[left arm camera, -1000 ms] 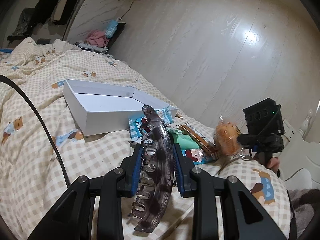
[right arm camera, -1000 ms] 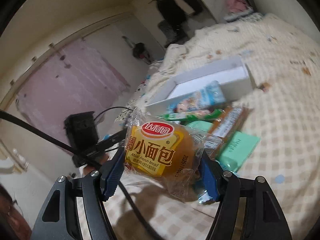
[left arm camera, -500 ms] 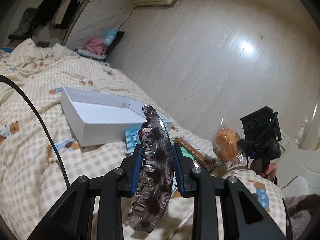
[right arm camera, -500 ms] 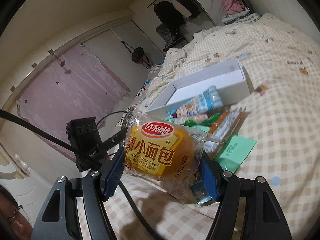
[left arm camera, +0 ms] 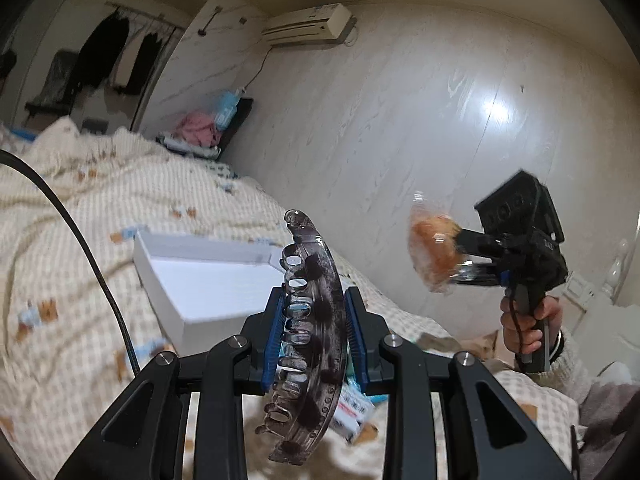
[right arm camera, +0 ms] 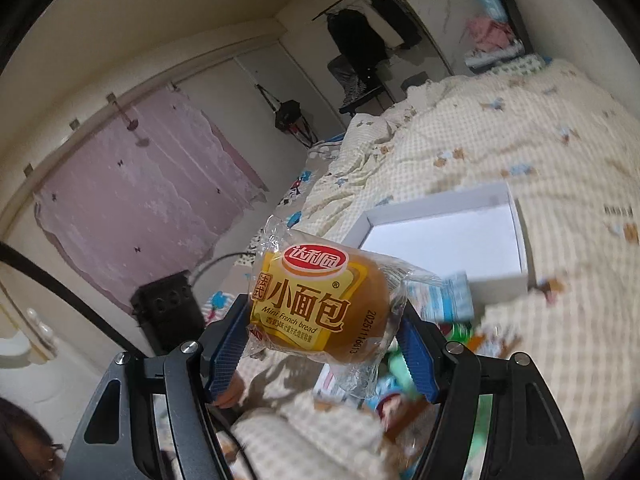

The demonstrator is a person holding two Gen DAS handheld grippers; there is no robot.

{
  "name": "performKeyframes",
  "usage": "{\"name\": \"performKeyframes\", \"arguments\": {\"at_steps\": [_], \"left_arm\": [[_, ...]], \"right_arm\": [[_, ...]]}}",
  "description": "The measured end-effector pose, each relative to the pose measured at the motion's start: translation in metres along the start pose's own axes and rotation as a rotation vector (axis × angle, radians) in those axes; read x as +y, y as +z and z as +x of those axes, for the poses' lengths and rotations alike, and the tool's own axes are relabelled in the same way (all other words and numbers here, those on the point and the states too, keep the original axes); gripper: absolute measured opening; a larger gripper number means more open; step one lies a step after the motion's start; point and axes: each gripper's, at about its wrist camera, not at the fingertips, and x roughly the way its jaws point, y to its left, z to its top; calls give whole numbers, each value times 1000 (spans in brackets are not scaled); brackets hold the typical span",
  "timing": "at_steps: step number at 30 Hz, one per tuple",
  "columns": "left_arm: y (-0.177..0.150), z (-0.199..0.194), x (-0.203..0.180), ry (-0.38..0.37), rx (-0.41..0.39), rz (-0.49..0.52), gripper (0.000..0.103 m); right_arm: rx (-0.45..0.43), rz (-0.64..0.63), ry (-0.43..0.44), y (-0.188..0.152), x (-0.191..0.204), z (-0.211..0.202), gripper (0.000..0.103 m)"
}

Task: Organize objects
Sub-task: 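Carry the claw clip and bread bun with both grippers over the white box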

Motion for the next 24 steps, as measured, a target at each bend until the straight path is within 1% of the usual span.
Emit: {"name": "performKeyframes", "arguments": {"at_steps": [2,3,6,7,9,11,13,15,18,19,20,21,22,24], "left_arm": [[7,10,-2,31,33,49,33],[11,16,-1,64,42,69,33],[23,33,8,93,63,65,33],[28,40,12,101,69,61,33],[34,53,16,129,82,64,33],[39,69,23,181,91,72,33],[43,88,30,207,113,78,33],[47,105,38,224,148,71,33],[52,123,50,282,174,53,33],[53,129,55,304,164,21,33],[52,132,60,312,155,-4,33],[49,137,65,316,150,-39,33],[44,143,68,307,165,-64,33],[35,151,71,314,197,-63,33]], "right_arm": [[7,-22,-15,8,1,11,71],[8,-29,-16,12,0,17,71],[8,-68,-37,23,-1,31,71],[8,-83,-56,28,-4,38,71],[6,-73,-91,39,-12,48,71],[15,-30,-116,49,-26,59,71],[23,-19,-176,56,-37,68,71],[39,-6,-269,65,-46,76,71],[60,27,-337,77,-58,87,71],[63,32,-358,79,-61,89,71],[49,29,-372,78,-66,92,71],[40,27,-363,77,-70,93,71],[41,27,-352,70,-75,97,71],[55,15,-363,59,-83,102,71]]}}
